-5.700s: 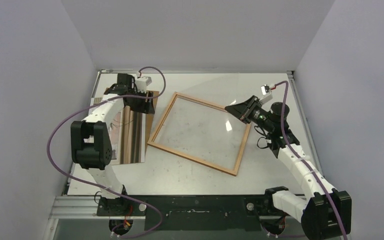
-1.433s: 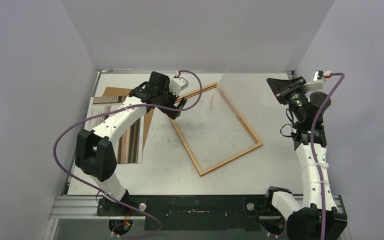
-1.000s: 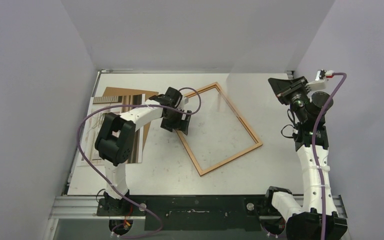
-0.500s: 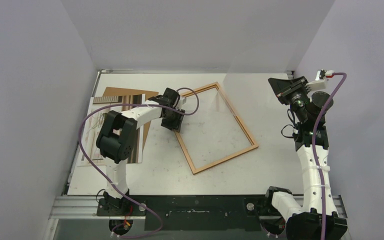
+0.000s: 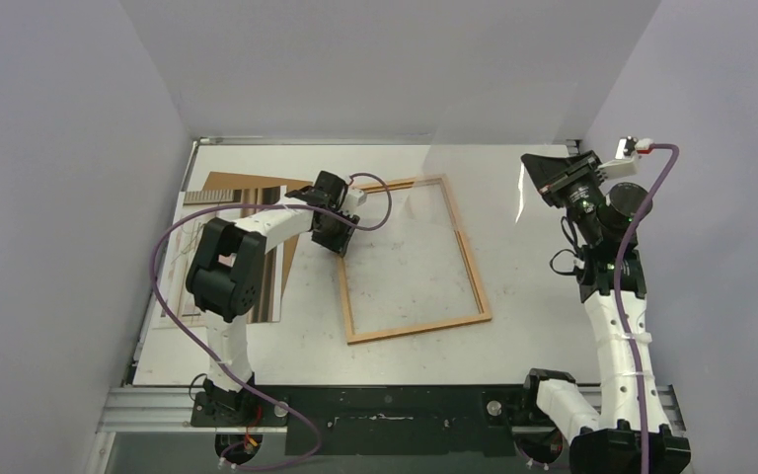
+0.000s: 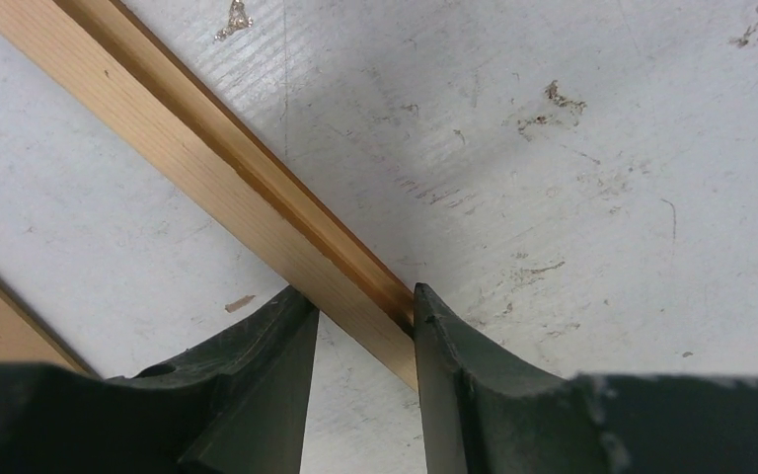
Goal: Put the photo into the frame
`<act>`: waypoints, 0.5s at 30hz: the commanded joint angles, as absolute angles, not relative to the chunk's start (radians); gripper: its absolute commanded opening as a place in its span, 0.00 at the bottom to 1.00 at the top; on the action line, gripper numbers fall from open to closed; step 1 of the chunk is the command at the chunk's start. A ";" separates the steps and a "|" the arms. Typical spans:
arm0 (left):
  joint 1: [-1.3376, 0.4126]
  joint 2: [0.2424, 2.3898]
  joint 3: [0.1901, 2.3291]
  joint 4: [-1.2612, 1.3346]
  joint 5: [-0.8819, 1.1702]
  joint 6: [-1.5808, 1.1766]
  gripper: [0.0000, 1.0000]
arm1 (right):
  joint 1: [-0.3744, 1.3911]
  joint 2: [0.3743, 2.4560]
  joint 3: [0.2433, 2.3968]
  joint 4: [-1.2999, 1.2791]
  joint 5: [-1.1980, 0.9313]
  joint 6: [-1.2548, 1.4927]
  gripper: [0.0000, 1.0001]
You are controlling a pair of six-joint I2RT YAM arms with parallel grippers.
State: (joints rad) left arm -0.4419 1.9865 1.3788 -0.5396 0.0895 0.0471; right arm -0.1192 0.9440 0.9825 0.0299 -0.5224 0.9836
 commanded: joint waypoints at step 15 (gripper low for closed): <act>-0.403 1.820 1.510 -0.649 0.192 0.126 0.65 | -0.011 0.925 1.025 0.106 -0.405 0.970 0.05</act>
State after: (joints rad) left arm -0.4366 1.9591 1.3937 -0.5823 0.1184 0.1459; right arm -0.0223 0.9329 0.9825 0.0280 -0.4503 0.9756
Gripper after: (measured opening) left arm 0.583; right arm 0.061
